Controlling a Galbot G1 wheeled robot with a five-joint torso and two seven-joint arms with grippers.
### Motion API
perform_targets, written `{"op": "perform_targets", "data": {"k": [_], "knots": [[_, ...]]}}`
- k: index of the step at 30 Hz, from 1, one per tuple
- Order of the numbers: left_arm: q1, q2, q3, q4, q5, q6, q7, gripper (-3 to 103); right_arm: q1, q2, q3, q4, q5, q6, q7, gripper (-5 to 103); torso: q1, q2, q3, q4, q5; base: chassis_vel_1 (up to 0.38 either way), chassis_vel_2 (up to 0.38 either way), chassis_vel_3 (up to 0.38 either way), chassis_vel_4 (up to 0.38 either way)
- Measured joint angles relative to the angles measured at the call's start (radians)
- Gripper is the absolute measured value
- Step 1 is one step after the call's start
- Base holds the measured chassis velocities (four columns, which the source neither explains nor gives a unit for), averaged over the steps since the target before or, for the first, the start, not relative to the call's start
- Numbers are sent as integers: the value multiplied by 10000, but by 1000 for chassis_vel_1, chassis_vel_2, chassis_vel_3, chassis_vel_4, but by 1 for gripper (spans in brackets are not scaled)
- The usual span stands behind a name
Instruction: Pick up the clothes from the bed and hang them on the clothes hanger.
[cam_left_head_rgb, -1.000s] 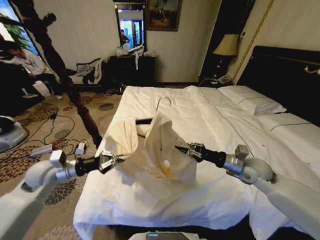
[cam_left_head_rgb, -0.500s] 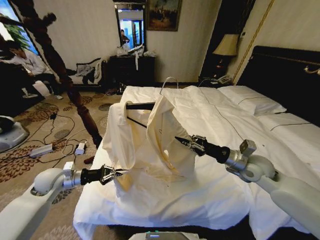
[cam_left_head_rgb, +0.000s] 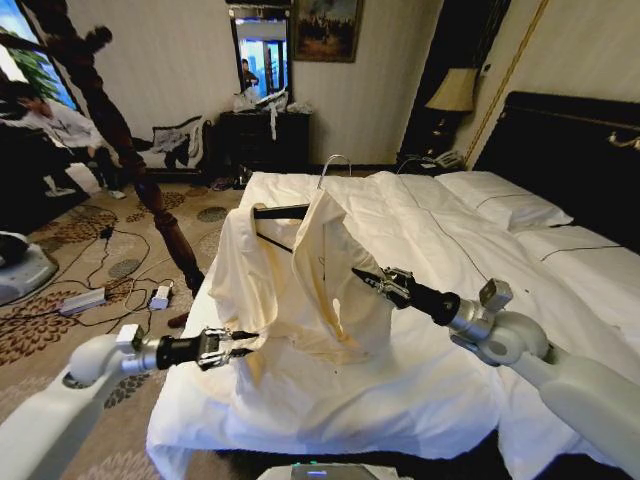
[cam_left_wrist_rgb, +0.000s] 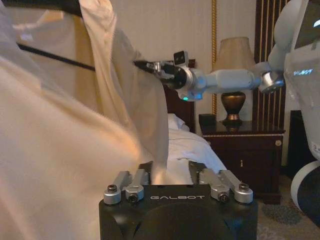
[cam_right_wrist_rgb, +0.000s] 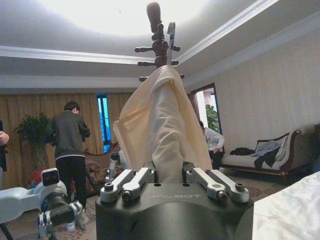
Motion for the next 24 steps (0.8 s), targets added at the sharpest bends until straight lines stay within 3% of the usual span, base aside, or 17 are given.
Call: {"op": "perform_targets", "data": {"k": [3, 5, 6, 7, 9, 10, 11, 12, 13, 14, 17, 18, 19, 20, 24], "knots": [[-188, 132, -296, 254, -206, 117, 800, 64, 3, 17, -32, 68, 202, 6, 16, 20, 0, 0, 0, -1, 0, 0, 0, 0, 0], [-197, 148, -321, 272, -179, 121, 906, 64, 3, 23, -37, 74, 252, 9, 27, 20, 0, 0, 0, -1, 0, 0, 0, 0, 0], [-208, 183, -398, 302, -185, 182, 1141, 69, 3, 51, -46, 79, 347, 16, 61, 20, 0, 0, 0, 0, 0, 0, 0, 0, 0], [-207, 179, -405, 260, -504, 310, 935, 74, 3, 71, -50, 74, 344, 17, 59, 20, 0, 0, 0, 2, -1, 0, 0, 0, 0], [-241, 112, -324, -1, -1212, 464, -109, 85, -4, 93, -57, 71, 304, 18, 47, 20, 0, 0, 0, 3, 0, 0, 0, 0, 0], [-241, 112, -324, -1, -1212, 464, -109, 85, -4, 93, -57, 71, 304, 18, 47, 20, 0, 0, 0, 3, 0, 0, 0, 0, 0], [-354, 5, -139, -348, -1802, 540, -1709, 90, -25, 106, -74, 74, 258, 18, 18, 20, 0, 0, 0, 1, 0, 0, 0, 0, 0], [-407, -34, -27, -500, -1941, 560, -2453, 90, -30, 108, -80, 78, 235, 18, 1, 20, 0, 0, 0, -1, 1, 0, 0, 0, 0], [-523, -104, 234, -823, -2074, 553, -3875, 96, -38, 109, -88, 93, 172, 18, -64, 20, 0, 0, 0, -3, 3, 0, 0, 0, 0], [-523, -104, 234, -823, -2074, 553, -3875, 96, -38, 109, -88, 93, 172, 18, -64, 20, 0, 0, 0, -3, 3, 0, 0, 0, 0], [-575, -226, 737, -1648, -2133, 505, -6573, 100, -47, 112, -90, 142, 16, 18, -204, 20, 1, 0, 0, -5, 1, 0, 0, 0, 0], [-517, -241, 802, -1874, -2146, 517, -7018, 100, -53, 113, -87, 155, -11, 18, -226, 20, 1, 0, 0, -4, 2, 0, 0, 0, 0], [-517, -241, 802, -1874, -2146, 517, -7018, 100, -53, 113, -87, 155, -11, 18, -226, 20, 1, 0, 0, -4, 2, 0, 0, 0, 0], [-261, -288, 918, -2588, -2179, 585, -8155, 100, -86, 122, -65, 193, -125, 18, -284, 20, 0, 0, 0, 0, 1, 0, 0, 0, 0], [297, -286, 618, -3746, -2085, 873, -9552, 100, -154, 143, -45, 186, -408, 32, -435, 20, 0, 0, 0, 0, 2, 0, 0, 0, 0]]}}
